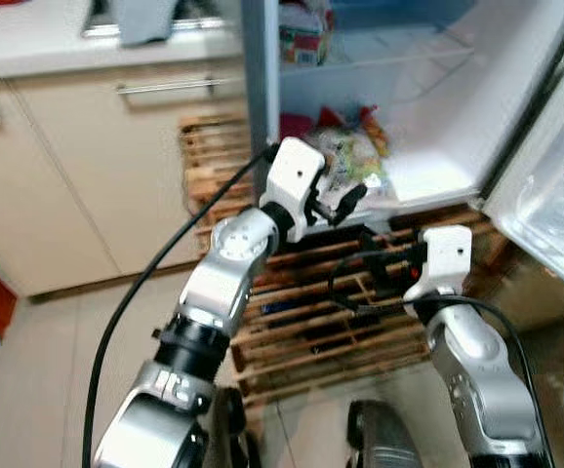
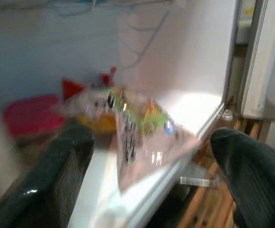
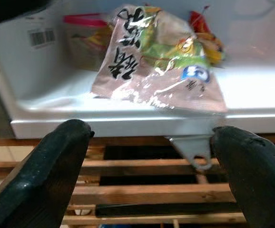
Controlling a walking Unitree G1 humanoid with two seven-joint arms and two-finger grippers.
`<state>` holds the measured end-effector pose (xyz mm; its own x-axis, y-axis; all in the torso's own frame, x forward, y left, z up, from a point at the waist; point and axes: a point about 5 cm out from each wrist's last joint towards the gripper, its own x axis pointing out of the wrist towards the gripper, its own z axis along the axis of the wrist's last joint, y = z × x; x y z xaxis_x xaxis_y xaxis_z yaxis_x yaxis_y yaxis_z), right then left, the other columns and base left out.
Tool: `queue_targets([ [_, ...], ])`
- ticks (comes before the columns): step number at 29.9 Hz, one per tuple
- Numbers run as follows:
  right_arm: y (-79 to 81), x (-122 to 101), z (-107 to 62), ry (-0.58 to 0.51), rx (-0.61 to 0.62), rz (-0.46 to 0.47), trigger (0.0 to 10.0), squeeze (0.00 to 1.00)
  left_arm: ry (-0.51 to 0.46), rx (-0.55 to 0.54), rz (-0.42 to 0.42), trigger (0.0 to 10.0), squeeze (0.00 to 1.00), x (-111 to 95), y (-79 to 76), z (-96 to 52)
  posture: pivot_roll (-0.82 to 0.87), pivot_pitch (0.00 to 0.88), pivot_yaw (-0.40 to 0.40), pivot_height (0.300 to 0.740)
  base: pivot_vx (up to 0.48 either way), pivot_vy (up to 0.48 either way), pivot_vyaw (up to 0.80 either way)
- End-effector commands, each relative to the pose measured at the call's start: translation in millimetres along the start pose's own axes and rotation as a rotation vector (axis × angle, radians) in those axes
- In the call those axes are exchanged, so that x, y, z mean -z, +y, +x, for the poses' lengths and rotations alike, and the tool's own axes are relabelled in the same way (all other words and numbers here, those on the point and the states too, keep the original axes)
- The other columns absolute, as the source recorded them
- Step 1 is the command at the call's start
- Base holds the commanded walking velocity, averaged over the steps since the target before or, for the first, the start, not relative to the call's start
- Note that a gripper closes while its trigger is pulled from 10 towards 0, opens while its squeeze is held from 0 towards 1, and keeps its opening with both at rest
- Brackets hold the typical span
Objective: Restocking fridge
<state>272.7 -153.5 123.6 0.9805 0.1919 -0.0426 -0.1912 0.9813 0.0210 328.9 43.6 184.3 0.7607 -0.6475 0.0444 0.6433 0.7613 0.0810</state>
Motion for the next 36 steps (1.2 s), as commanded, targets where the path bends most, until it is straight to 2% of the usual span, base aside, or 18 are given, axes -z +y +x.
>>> queue_targets([
  [1, -2.1, 0, -0.5, -0.011, 0.02, 0.0, 10.0, 0.07, -0.003, 0.022, 0.017, 10.0, 0.0, 1, -0.1, -11.0, -0.18, 0.0, 0.06, 0.641, 0.0, 0.0, 0.0],
  [2, -3.1, 1, -0.6, -0.01, 0.024, 0.0, 10.0, 0.07, -0.003, 0.043, 0.03, 10.0, 0.0, 4, -3.0, -16.7, -0.18, 0.0, 0.06, 0.641, 0.0, 0.0, 0.0],
  [3, -3.6, 3, -0.9, -0.008, 0.028, 0.0, 10.0, 0.07, -0.026, 0.109, 0.018, 10.0, 0.0, 6, -11.8, -28.2, -0.18, 0.0, 0.059, 0.641, 0.0, 0.0, 0.0],
  [5, -3.5, 3, -0.9, -0.009, 0.028, 0.0, 10.0, 0.07, -0.042, 0.123, 0.019, 10.0, 0.0, 5, -14.1, -31.3, -0.18, 0.0, 0.059, 0.641, 0.0, 0.0, 0.0],
  [8, -3.9, 4, -1.4, -0.012, 0.036, -0.003, 10.0, 0.07, -0.073, 0.097, 0.003, 10.0, 0.0, 5, -12.2, -39.6, -0.18, 0.0, 0.059, 0.641, 0.0, 0.0, 0.0],
  [11, -10.3, 4, -1.3, -0.01, 0.072, -0.014, 10.0, 0.06, -0.048, -0.049, -0.068, 10.0, 0.0, 16, 2.7, -56.8, -0.17, 0.0, 0.053, 0.641, 0.0, 0.0, 0.0],
  [15, -10.8, 5, -0.4, -0.005, 0.074, -0.022, 10.0, 0.06, -0.046, -0.094, -0.076, 10.0, 0.0, 17, 5.9, -59.8, -0.17, 0.0, 0.05, 0.641, 0.0, 0.0, 0.0],
  [20, -6.3, 5, 6.8, -0.008, 0.061, -0.018, 10.0, 0.07, -0.079, -0.201, -0.078, 10.0, 0.0, 12, 14.9, -50.6, -0.17, 0.0, 0.045, 0.641, 0.0, -0.425, 0.51],
  [26, -4.7, 4, 8.8, -0.011, 0.053, -0.022, 10.0, 0.09, -0.076, -0.247, -0.088, 10.0, 0.0, 12, 20.6, -50.1, -0.17, 0.0, 0.046, 0.653, 0.0, -0.423, 0.46],
  [30, -2.1, 2, 10.4, -0.029, 0.045, -0.022, 10.0, 0.08, -0.051, -0.297, -0.035, 10.0, 0.0, 14, 24.9, -48.9, -0.18, 0.0, 0.047, 0.67, 0.127, -0.296, 0.33],
  [36, 0.4, 0, 9.9, -0.045, 0.039, -0.036, 10.0, 0.05, -0.065, -0.293, 0.012, 10.0, 0.0, 11, 22.4, -48.1, -0.17, 0.0, 0.045, 0.675, 0.0, 0.0, 0.0],
])
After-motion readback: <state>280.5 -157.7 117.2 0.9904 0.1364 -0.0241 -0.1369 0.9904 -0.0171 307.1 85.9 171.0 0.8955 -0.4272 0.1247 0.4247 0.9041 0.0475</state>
